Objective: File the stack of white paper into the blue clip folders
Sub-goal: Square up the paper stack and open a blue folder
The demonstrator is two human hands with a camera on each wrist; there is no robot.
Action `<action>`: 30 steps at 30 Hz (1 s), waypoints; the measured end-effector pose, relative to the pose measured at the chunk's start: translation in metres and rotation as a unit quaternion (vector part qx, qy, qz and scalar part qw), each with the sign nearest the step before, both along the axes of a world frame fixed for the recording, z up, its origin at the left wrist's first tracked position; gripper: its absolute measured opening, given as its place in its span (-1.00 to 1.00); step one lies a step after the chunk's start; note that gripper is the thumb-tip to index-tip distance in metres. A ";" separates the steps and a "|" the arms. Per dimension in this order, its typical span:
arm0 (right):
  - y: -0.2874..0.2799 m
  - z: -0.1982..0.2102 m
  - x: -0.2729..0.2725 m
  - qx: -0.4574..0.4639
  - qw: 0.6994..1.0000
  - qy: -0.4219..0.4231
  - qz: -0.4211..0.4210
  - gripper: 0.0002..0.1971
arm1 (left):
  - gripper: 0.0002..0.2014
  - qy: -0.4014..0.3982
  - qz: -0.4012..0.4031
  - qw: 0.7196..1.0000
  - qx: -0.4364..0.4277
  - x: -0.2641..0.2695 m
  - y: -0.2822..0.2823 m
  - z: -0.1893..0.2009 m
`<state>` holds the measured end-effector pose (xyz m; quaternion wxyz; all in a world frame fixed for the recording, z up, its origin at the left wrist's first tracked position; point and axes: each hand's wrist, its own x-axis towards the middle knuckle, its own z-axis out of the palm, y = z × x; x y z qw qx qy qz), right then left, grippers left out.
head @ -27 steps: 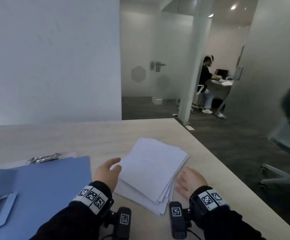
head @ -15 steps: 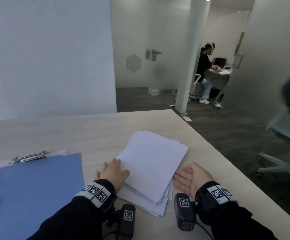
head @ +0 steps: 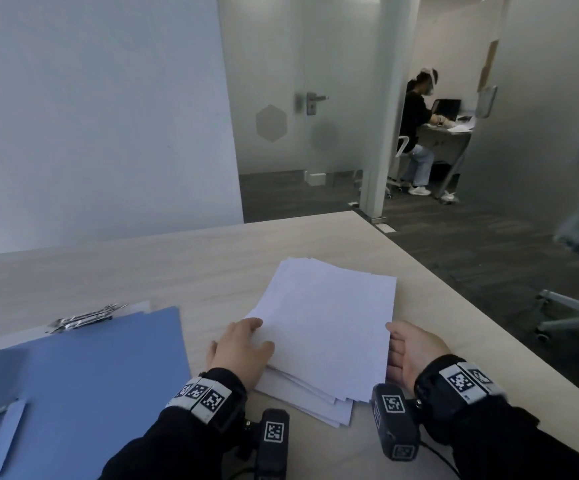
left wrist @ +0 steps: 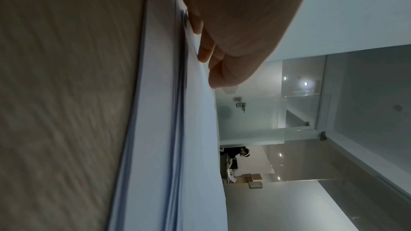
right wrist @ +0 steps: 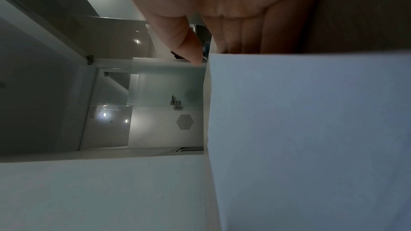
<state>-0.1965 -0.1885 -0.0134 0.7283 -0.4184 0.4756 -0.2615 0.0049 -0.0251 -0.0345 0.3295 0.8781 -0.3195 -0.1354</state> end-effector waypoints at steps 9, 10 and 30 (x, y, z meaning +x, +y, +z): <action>0.003 0.004 -0.002 -0.005 1.000 0.013 0.002 -0.74 | -0.53 0.023 0.004 0.999 -0.034 -0.007 0.007 0.007; 0.004 0.004 -0.002 -0.006 1.000 0.014 0.002 -0.74 | -0.52 0.023 -0.001 0.999 -0.032 -0.006 0.008 0.006; -0.012 0.000 0.004 -0.014 0.994 0.109 0.014 -0.84 | -0.77 0.051 -0.006 0.998 -0.047 -0.004 0.008 0.001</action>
